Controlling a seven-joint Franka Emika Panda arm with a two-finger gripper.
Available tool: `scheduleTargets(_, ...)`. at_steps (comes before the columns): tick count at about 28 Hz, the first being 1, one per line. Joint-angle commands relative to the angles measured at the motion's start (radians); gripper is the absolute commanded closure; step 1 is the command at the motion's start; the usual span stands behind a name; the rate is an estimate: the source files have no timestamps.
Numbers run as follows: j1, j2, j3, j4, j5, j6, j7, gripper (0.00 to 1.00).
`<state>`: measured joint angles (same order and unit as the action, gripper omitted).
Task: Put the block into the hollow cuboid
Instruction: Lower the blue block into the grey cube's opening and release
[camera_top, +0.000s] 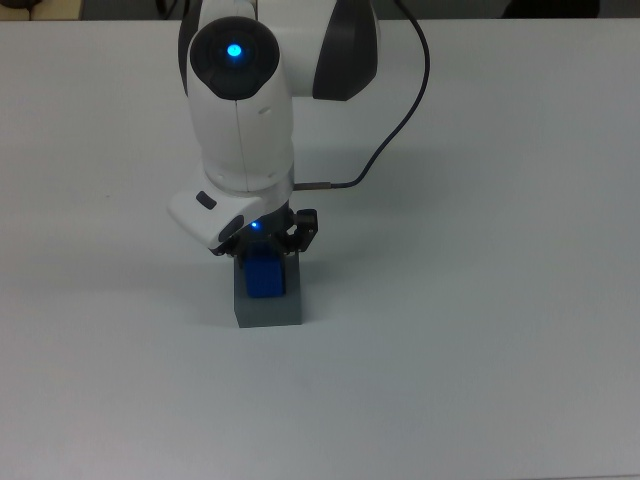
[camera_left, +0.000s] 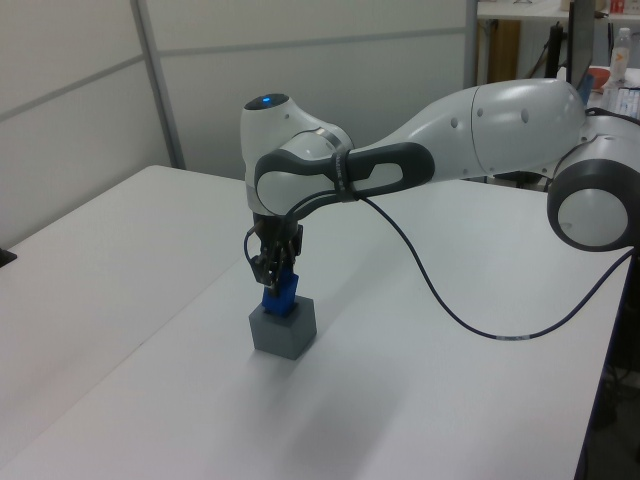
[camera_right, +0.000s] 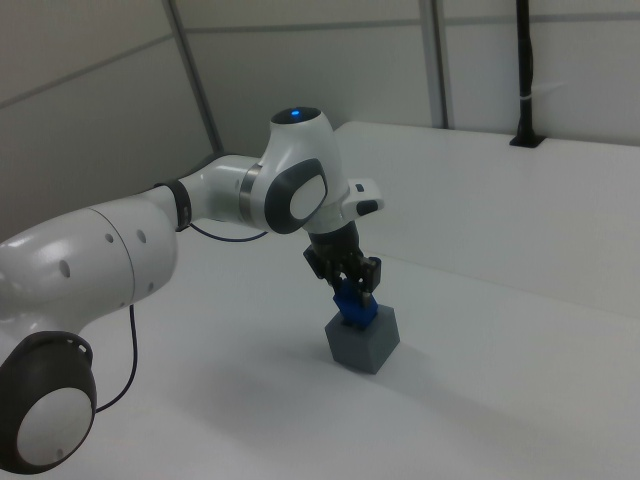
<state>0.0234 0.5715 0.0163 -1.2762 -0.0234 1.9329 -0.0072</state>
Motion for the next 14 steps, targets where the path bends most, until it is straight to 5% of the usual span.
scheduleTargets(1,0.015,-0.016,-0.010,-0.038,-0.013,-0.014,0.019,1.00)
scheduleTargets(7,0.015,-0.016,-0.010,-0.048,-0.015,-0.046,0.013,0.84)
scheduleTargets(9,0.015,-0.016,-0.012,-0.048,-0.015,-0.046,0.012,0.42)
scheduleTargets(10,0.013,-0.016,-0.012,-0.048,-0.013,-0.046,0.019,0.10)
scheduleTargets(11,0.015,-0.016,-0.012,-0.048,-0.015,-0.046,0.018,0.00)
scheduleTargets(14,0.013,-0.018,-0.013,-0.045,-0.013,-0.048,0.021,0.00)
